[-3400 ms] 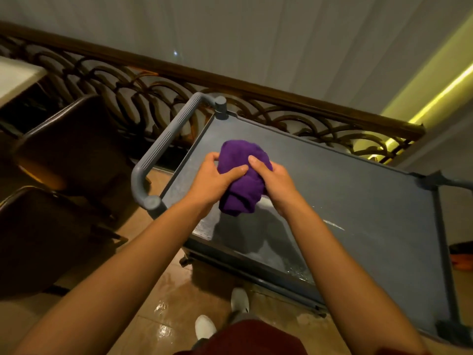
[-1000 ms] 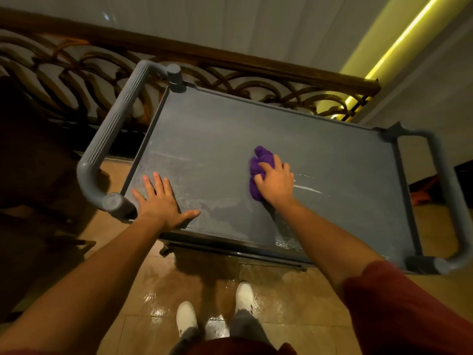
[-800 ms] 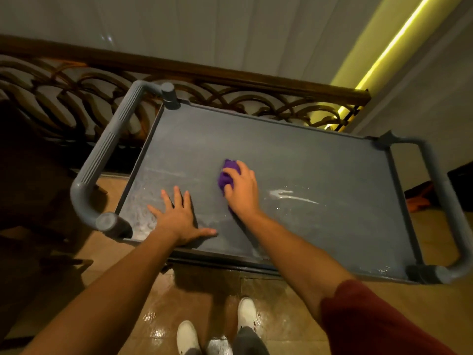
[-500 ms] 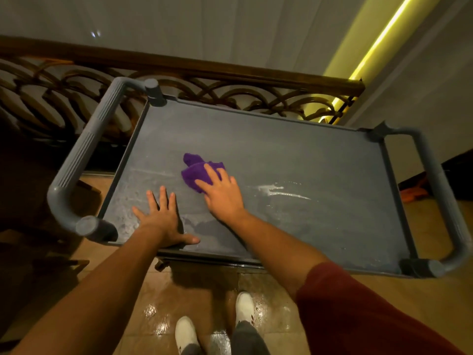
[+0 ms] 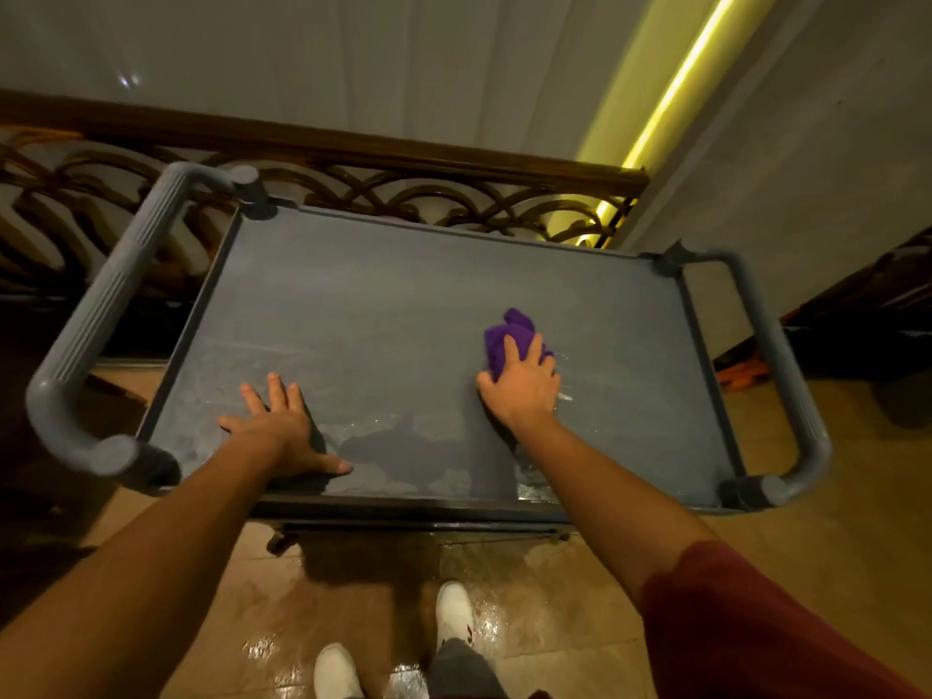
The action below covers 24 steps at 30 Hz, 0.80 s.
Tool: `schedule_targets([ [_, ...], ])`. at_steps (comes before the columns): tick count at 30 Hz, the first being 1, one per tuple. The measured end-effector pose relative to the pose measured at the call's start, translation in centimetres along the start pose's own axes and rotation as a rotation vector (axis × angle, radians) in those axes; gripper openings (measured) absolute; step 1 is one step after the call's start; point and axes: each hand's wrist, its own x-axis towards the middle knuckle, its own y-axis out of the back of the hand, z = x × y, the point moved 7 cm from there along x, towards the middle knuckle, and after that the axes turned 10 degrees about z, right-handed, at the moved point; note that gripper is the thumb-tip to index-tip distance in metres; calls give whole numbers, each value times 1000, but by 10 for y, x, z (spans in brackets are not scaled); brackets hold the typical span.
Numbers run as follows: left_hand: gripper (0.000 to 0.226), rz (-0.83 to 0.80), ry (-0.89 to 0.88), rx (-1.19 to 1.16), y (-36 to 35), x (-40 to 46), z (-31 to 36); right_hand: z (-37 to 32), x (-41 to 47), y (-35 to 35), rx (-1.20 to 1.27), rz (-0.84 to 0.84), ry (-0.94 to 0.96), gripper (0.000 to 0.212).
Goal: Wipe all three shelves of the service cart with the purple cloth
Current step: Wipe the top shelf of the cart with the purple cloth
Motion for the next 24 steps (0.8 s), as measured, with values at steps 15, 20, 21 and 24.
schedule_targets([
  [15,96,127,-167,-65,22,43,147,10,46,-15,-98,-67,644,65],
  [20,97,125,-146,-41,15,46,146,75,41,-5,-186,-24,341,49],
  [21,97,119,-145,-36,17,45,146,91,34,-4,-201,-32,242,49],
  [24,98,116,-145,-39,20,39,146,120,7,-5,-205,-81,31,58],
])
